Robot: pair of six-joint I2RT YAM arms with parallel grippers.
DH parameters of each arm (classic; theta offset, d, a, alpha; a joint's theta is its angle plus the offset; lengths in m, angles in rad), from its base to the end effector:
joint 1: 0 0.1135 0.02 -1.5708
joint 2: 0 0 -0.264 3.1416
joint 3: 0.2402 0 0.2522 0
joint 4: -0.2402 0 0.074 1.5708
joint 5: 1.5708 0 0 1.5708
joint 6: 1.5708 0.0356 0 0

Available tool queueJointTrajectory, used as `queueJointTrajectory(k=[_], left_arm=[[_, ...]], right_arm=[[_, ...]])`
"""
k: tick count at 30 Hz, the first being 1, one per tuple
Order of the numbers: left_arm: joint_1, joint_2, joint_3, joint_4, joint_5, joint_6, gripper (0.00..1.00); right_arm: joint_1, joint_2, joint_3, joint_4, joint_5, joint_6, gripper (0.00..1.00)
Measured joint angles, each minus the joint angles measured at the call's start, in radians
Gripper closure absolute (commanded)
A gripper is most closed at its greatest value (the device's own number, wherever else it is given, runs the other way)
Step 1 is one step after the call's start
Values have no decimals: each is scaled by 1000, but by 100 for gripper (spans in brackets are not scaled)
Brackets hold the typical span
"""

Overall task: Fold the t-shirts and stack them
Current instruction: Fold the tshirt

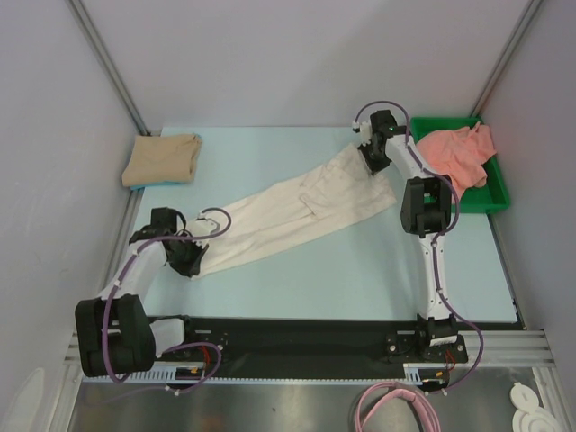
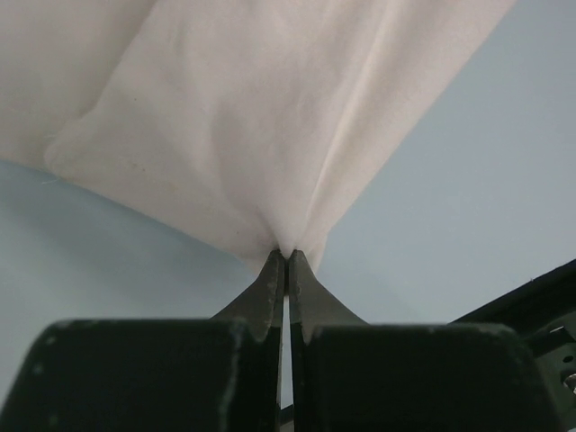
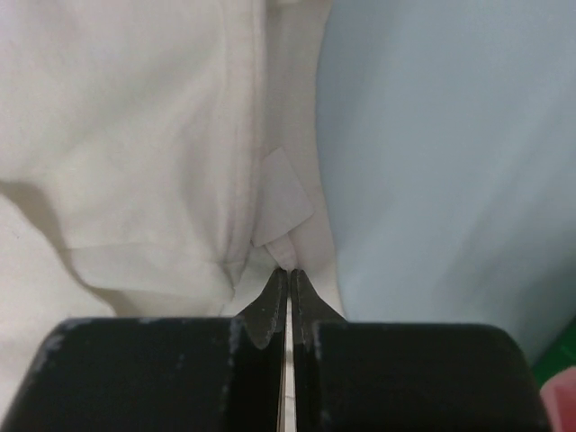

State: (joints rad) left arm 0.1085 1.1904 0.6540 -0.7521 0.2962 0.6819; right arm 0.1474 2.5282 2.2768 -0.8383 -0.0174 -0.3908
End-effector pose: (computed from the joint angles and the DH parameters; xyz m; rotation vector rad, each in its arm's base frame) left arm 0.1933 0.0106 0.1812 0.8366 2.6308 -0.2291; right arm 0.5328 0.0797 0.1655 -0.7130 2.5641 -0.0563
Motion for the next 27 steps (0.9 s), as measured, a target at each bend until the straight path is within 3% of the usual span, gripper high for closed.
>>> queueJointTrajectory(k=[11,19,27], left_arm=[[-79,-33,1,-99,35,17,100],[-303,-33,45,-200,50,60,98],[-628,47,153,-261,53,39,96]], right_arm=[[20,106,165,75,20,-16,100],[26,164,231,195,14,-21,100],[29,248,335,290,2,-20,100]])
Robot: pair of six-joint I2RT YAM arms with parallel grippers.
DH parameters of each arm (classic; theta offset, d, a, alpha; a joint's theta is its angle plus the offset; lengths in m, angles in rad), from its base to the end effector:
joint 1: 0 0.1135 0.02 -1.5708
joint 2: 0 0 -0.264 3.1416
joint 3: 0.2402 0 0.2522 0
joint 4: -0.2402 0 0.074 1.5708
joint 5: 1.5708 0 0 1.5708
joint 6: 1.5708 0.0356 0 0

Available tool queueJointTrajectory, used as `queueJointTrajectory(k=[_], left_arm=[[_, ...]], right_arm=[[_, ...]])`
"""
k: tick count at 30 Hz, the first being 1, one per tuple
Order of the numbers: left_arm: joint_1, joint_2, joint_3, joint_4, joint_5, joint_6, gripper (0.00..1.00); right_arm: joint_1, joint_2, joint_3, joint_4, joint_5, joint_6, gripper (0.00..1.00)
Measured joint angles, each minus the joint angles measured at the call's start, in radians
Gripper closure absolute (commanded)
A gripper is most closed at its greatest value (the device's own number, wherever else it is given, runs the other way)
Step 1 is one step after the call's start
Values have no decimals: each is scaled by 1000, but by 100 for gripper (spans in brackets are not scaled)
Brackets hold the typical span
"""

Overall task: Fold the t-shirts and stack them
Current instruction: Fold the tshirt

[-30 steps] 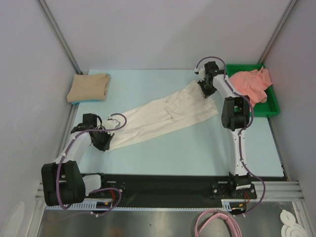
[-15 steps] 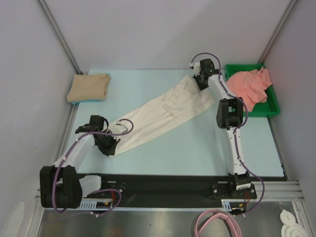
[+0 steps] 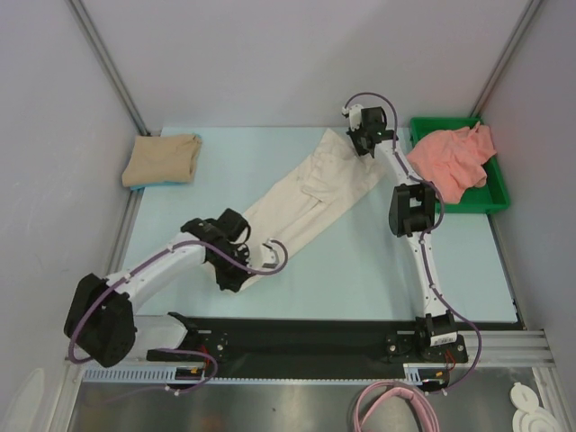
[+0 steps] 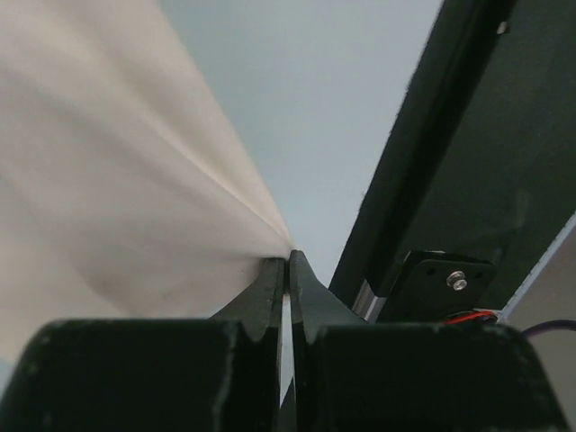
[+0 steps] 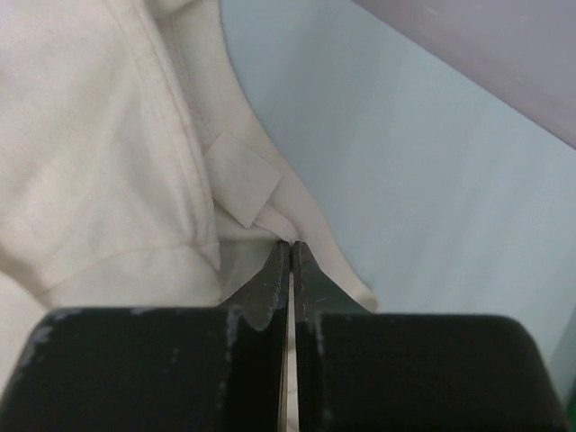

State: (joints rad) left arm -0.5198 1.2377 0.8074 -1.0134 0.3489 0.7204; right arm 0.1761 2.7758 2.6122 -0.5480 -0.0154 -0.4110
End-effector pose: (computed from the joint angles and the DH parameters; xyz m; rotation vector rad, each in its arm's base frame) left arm 0.1632 -0.1074 0.2087 1.7356 2.3738 -0.4969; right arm 0.5916 0.1058 0.1557 -0.6687 2.1844 -0.1052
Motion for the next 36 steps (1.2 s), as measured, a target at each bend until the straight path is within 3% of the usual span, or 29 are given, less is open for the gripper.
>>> queueJointTrajectory(k=[5,8,9,10,11,12,14,16,20,23,26,31,36], left_arm=[[-219,151,76,-2,8,-40,92],[-289,234,130,-18,22,-46,74],[-309,255,149,-24,24,-48,69],[-323,268,166,-29,26,-56,67],[-336,274,183,-43,29,-61,62],[-344,274,199,-49,32,-64,57],[-355,266,247,-63,44,-70,55],[-356,240,292,-51,47,-76,41],[-338,144,397,22,11,-119,24],[-273,125,467,133,-37,-174,25],[-142,200,562,257,-64,-230,34],[58,503,799,385,5,-323,45],[165,824,1005,400,93,-384,48]], right_arm=[[6,16,10,50,2,-2,100],[14,17,10,72,5,-5,100],[16,17,10,80,8,-6,94],[17,17,10,87,12,-4,80],[19,17,10,96,20,0,54],[19,17,10,103,31,6,44],[17,11,3,118,56,14,30],[11,-43,-93,138,70,36,20],[-17,-290,-450,193,65,103,15],[-44,-513,-678,217,40,151,15],[-74,-779,-875,235,-12,198,15],[-59,-1149,-1114,224,-167,257,16],[-34,-1366,-1341,177,-358,285,18]])
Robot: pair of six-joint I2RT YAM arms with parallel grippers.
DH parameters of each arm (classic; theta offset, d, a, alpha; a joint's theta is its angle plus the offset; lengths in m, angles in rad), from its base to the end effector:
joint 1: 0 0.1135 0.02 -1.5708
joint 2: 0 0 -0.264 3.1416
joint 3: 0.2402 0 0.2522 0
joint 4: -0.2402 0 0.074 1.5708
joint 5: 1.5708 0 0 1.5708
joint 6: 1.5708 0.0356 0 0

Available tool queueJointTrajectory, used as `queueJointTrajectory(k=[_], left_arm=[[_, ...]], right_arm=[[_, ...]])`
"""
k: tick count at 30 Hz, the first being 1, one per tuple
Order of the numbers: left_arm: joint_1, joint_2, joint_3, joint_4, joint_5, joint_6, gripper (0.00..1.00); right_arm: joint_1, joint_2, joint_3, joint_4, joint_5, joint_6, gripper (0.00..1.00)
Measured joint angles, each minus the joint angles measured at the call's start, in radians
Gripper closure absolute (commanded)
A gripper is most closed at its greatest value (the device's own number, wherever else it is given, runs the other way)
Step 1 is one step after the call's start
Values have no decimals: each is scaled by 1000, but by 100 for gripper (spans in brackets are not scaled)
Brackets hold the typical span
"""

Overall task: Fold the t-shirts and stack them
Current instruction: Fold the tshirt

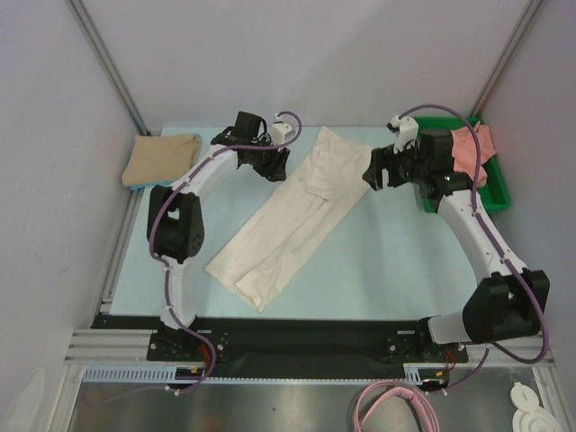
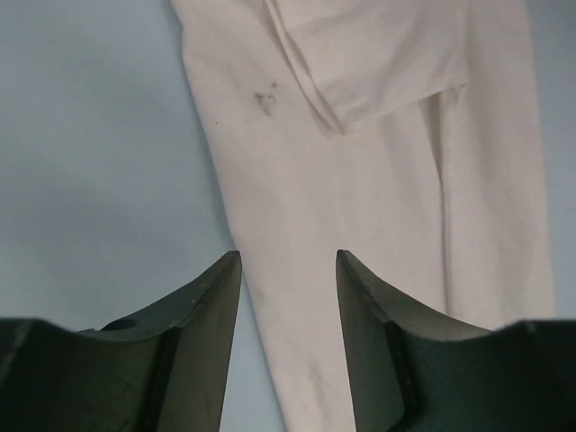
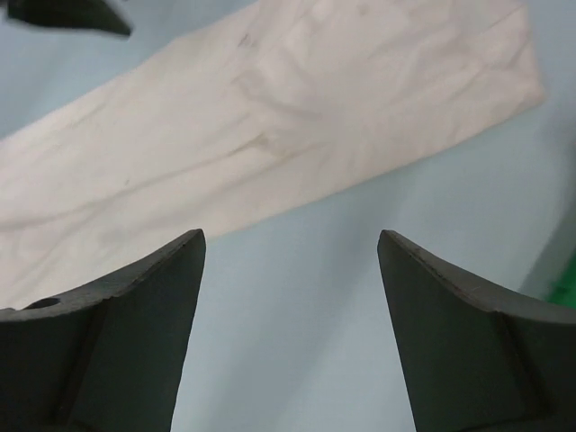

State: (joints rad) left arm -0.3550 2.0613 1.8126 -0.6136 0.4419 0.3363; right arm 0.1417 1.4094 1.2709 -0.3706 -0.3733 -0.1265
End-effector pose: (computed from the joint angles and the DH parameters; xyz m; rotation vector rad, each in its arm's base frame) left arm 0.4313 -0.1761 0.2636 0.9949 2.1776 -0.5442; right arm 0.3170 0.0583 0.3475 -0.5000 2.0039 0.3968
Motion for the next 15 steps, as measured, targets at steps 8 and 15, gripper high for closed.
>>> queueJointTrajectory(k=[8,15], left_arm=[[62,307,272,-77,126,-68,48],[69,411,419,-111,169,-79,49]], right_arm=[[24,-244,-274,-42,-159,-50,16],[-19,-273,-295,-19,-211,-53,15]])
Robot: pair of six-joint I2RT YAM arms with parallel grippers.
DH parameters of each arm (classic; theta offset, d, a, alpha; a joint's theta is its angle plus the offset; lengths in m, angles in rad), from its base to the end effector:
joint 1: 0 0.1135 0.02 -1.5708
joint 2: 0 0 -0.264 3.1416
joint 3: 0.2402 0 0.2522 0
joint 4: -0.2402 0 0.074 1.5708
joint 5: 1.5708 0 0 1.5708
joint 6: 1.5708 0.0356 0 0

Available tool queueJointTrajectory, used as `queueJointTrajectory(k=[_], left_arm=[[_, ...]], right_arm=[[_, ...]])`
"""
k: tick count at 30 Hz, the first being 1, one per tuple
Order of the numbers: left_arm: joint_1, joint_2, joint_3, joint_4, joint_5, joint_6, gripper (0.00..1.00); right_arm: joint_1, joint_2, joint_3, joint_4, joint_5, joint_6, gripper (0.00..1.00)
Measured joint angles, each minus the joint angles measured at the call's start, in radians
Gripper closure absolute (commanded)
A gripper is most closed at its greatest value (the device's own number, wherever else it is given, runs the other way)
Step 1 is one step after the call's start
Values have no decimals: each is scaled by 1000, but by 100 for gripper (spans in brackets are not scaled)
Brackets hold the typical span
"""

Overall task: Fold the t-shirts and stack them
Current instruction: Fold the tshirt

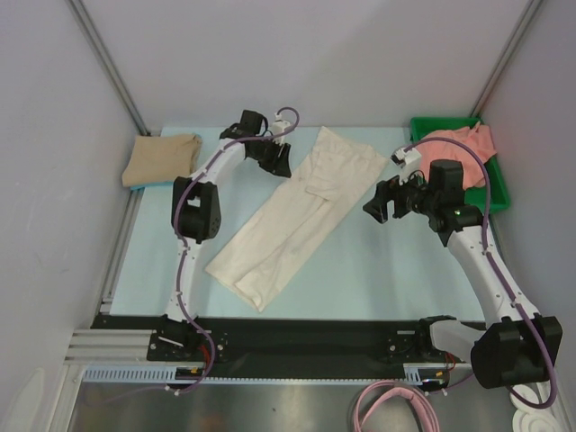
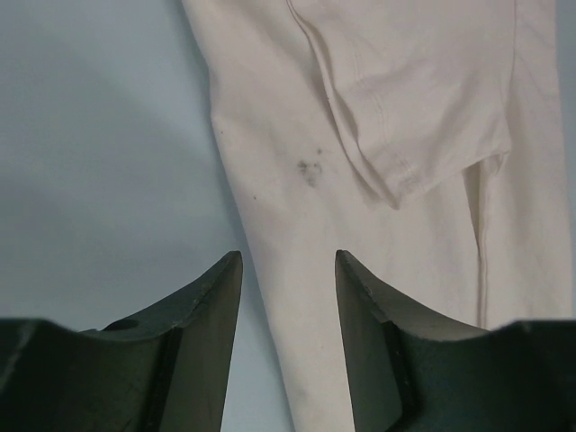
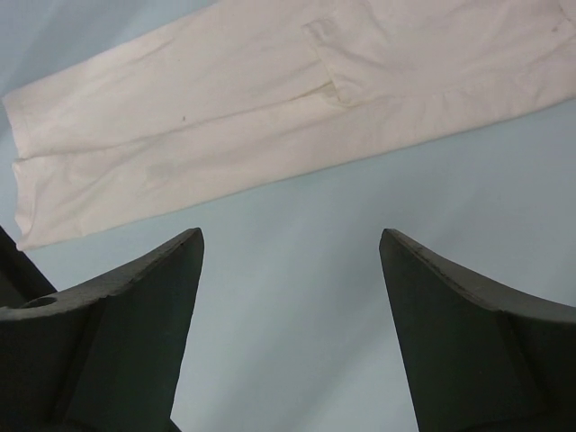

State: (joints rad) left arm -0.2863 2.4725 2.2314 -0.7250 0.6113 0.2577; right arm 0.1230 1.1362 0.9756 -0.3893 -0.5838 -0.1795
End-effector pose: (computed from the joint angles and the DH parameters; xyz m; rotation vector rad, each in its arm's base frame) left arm 0.5103 -0.1715 0.1922 0.8873 2.2869 -0.7811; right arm 0.2444 0.0500 0.3188 -0.6477 1.9682 0.5814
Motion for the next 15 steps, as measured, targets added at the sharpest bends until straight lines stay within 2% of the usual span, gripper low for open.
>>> queueJointTrajectory(k=[9,13,15], left_arm=[[0,128,148,-32,25,-56,50],[0,152,154,-35,25,-85,55],[0,166,165,-41,25,-101,62]], right_arm=[[-16,0,-8,14,-18,0,15],[-19,0,-8,14,-20,0,15],[-21,0,-8,14,-23,0,16]])
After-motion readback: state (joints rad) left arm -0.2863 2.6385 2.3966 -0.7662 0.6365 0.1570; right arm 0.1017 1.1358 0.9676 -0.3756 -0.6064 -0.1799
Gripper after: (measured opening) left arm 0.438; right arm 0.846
